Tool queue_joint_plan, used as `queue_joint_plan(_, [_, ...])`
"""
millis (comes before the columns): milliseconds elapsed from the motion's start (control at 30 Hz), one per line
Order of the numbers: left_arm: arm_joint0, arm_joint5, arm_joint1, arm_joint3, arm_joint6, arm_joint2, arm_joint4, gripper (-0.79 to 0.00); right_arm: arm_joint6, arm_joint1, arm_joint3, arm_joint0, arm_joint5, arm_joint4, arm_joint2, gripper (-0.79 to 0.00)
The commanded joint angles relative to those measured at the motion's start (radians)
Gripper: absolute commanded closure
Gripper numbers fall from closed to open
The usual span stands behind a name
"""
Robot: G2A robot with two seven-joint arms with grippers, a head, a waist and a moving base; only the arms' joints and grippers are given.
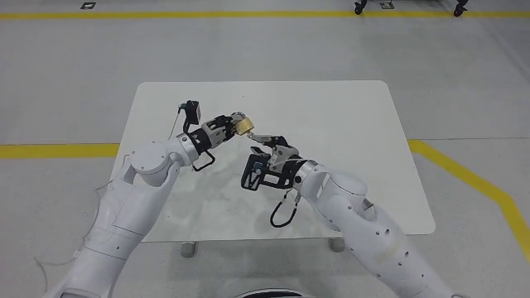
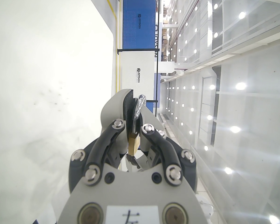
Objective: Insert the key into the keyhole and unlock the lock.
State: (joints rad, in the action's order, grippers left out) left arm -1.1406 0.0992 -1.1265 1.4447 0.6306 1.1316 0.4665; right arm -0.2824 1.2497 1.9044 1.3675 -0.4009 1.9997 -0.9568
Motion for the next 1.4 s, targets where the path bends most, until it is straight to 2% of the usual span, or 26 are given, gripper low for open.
queue_joint_plan(0, [-0.002,0.014,0.000,0.006,0.000,0.004,-0.001,0.000,0.009,0.000,0.000,0.003,0.006,0.008,0.002,-0.219])
queue_joint_plan(333, [-0.008,0.030,-0.001,0.027,-0.016,0.006,-0.033,0.000,0.018,0.002,-0.008,0.003,0.021,0.030,0.009,-0.215])
queue_joint_plan(367, [-0.009,0.030,-0.002,0.028,-0.019,0.006,-0.036,0.000,0.017,0.003,-0.010,0.000,0.022,0.030,0.011,-0.206])
queue_joint_plan(400, [-0.010,0.028,-0.002,0.029,-0.021,0.006,-0.037,0.000,0.015,0.004,-0.014,-0.003,0.022,0.031,0.013,-0.142])
queue_joint_plan(433, [-0.011,0.026,-0.002,0.030,-0.022,0.006,-0.040,0.000,0.012,0.005,-0.017,-0.006,0.023,0.031,0.016,-0.129])
queue_joint_plan(800, [-0.019,0.016,-0.006,0.038,-0.022,0.007,-0.055,0.000,-0.031,0.021,-0.059,-0.047,0.049,0.028,0.049,-0.172])
queue_joint_plan(967, [-0.023,0.013,-0.007,0.042,-0.020,0.009,-0.061,0.000,-0.039,0.026,-0.067,-0.054,0.065,0.026,0.053,-0.132])
queue_joint_plan(1033, [-0.025,0.010,-0.007,0.044,-0.019,0.011,-0.063,0.000,-0.042,0.028,-0.070,-0.054,0.071,0.024,0.053,-0.009])
queue_joint_plan(1200, [-0.032,0.003,-0.007,0.050,-0.021,0.013,-0.072,0.000,-0.044,0.031,-0.072,-0.052,0.079,0.010,0.051,0.000])
queue_joint_plan(1367, [-0.038,-0.013,-0.008,0.053,-0.020,0.016,-0.079,0.000,-0.057,0.039,-0.071,-0.051,0.104,-0.084,0.031,0.000])
